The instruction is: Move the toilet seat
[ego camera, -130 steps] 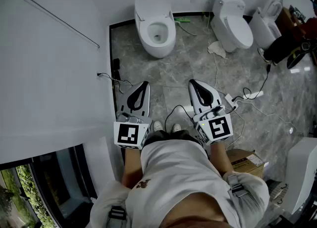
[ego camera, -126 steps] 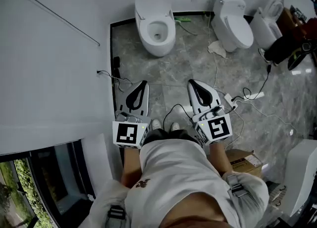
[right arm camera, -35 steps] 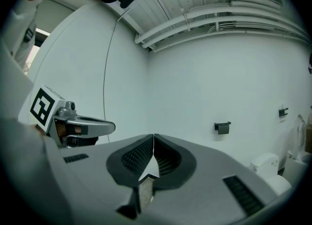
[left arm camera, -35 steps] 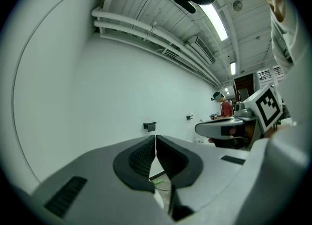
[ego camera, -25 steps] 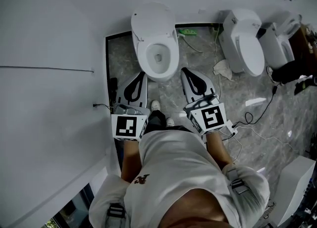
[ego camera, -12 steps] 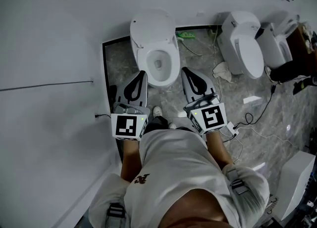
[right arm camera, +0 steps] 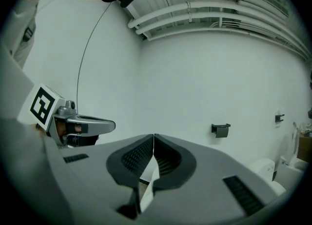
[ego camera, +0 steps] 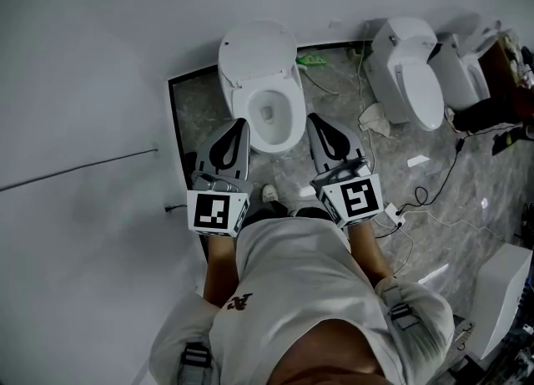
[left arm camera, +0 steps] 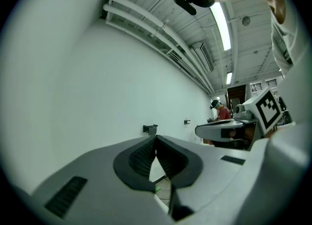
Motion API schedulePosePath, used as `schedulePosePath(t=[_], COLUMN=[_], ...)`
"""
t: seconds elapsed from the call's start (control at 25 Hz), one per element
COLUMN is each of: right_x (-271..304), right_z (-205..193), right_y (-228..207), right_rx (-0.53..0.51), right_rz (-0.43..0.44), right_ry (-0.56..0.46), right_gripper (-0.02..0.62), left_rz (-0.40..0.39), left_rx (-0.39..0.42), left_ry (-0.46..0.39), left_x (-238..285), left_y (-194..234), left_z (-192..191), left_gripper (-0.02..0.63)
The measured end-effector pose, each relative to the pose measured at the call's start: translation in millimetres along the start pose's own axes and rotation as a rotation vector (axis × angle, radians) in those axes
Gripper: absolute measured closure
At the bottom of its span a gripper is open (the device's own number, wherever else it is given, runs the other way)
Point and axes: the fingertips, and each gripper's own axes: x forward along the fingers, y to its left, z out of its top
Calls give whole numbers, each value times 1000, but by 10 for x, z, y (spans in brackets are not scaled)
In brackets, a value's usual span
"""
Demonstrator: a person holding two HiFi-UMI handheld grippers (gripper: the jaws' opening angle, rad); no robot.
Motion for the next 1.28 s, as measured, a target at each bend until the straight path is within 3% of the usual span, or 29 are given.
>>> schedulePosePath(t=[0.48, 1.28], right_x=[358, 1139], right_z=[-109, -915], right_y=[-168, -1085], right_rx=[7, 45], right_rz=[-21, 60], right_ry=[41, 155], right_gripper=[574, 574], left_rz=[-14, 109], left_rx=[-15, -42], left_ry=[37, 122], left_x=[348, 1324], left_y=[272, 496], left_z=[-153, -931], left_gripper=[583, 583])
